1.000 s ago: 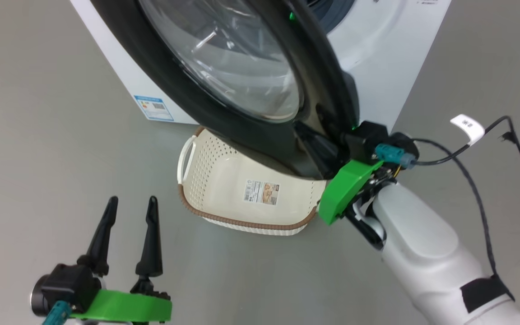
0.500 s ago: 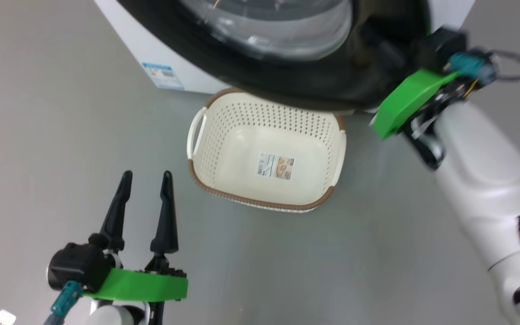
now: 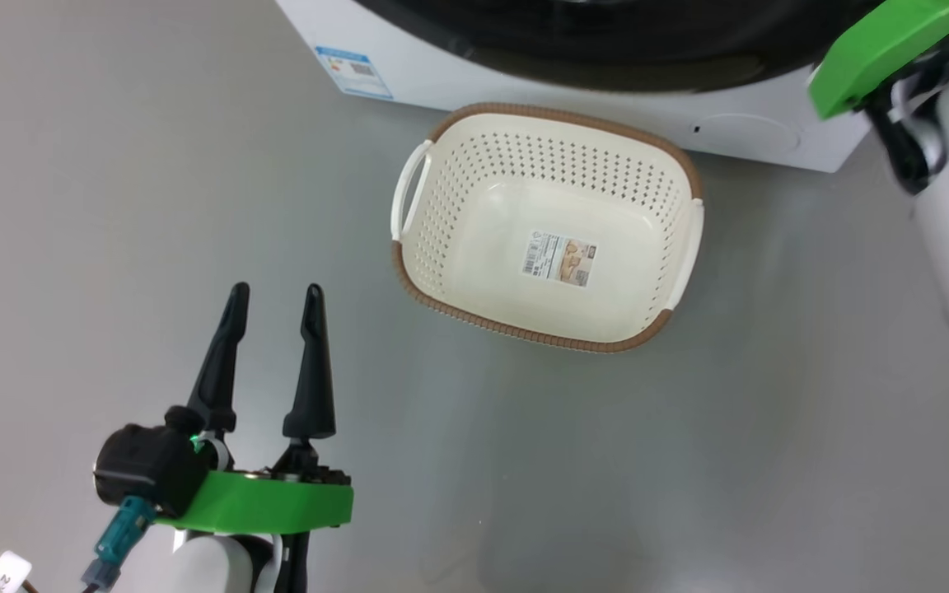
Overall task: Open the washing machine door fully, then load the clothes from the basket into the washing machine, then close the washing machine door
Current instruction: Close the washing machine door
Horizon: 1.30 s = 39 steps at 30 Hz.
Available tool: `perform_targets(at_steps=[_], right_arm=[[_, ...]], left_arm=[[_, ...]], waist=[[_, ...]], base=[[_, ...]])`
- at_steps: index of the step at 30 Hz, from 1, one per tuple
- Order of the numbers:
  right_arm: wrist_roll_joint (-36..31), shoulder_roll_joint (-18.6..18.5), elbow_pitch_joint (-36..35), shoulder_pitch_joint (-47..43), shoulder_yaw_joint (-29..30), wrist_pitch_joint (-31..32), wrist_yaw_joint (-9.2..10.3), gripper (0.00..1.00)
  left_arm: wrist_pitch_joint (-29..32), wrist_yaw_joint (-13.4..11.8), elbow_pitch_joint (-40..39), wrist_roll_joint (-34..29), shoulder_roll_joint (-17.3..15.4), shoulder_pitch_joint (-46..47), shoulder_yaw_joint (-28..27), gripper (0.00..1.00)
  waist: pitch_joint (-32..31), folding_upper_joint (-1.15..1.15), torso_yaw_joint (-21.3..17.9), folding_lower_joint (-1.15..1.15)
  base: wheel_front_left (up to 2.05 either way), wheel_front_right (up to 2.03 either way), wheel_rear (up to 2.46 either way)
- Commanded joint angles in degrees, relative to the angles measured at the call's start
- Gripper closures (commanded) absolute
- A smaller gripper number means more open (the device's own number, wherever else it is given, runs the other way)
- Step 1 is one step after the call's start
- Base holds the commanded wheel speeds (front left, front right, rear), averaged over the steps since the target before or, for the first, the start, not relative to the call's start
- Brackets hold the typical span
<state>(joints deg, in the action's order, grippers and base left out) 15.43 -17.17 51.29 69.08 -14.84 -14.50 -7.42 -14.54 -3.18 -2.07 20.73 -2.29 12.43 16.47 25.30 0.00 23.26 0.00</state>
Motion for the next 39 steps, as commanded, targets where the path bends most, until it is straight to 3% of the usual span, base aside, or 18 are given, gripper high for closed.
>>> perform_targets(at_steps=[1,9,20,29,35,37,39], right_arm=[[-1.1,-0.1,-1.4,1.7,1.1,-0.5,-0.07,1.00],[-4.9,0.3,-2.3,1.9,5.5,-0.5,-0.07,1.00],[-4.6,3.0,-5.1,-4.6,1.3,-0.5,-0.07,1.00],[-1.2,4.3,-14.9,-17.0,-2.5,-0.5,-0.07,1.00],[-0.5,4.3,-22.5,-27.9,0.4,-0.5,-0.07,1.00],[-0.7,4.4,-24.7,-30.9,1.7,-0.5,-0.07,0.62],[-1.0,4.5,-26.6,-33.7,2.9,-0.5,-0.07,0.00]], left_arm=[[-0.4,0.7,-1.5,-0.4,-0.9,1.5,-2.3,0.00],[-0.5,1.1,-1.5,-0.9,-0.6,1.5,-2.9,0.00],[-0.5,1.0,-0.7,-1.2,-0.6,1.3,-3.1,0.00],[-0.5,2.1,0.6,-2.2,-0.6,0.2,-4.1,0.00],[-0.5,2.9,1.3,-3.2,-0.8,-1.1,-5.1,0.00],[-0.5,3.0,1.7,-3.4,-1.0,-1.5,-5.3,0.00],[-0.5,3.2,2.1,-3.5,-1.3,-1.9,-5.3,0.00]], waist=[[0.8,0.00,0.6,0.00],[1.5,0.00,0.7,0.00],[-0.3,0.00,-1.0,0.00],[-4.0,0.00,-4.2,0.00],[-6.9,0.00,-6.8,0.00],[-7.9,0.00,-7.7,0.00],[-8.9,0.00,-8.6,0.00]], base=[[0.00,0.00,0.00],[0.00,0.00,0.00],[0.00,0.00,0.00],[0.00,0.00,0.00],[0.00,0.00,0.00],[0.00,0.00,0.00],[0.00,0.00,0.00]])
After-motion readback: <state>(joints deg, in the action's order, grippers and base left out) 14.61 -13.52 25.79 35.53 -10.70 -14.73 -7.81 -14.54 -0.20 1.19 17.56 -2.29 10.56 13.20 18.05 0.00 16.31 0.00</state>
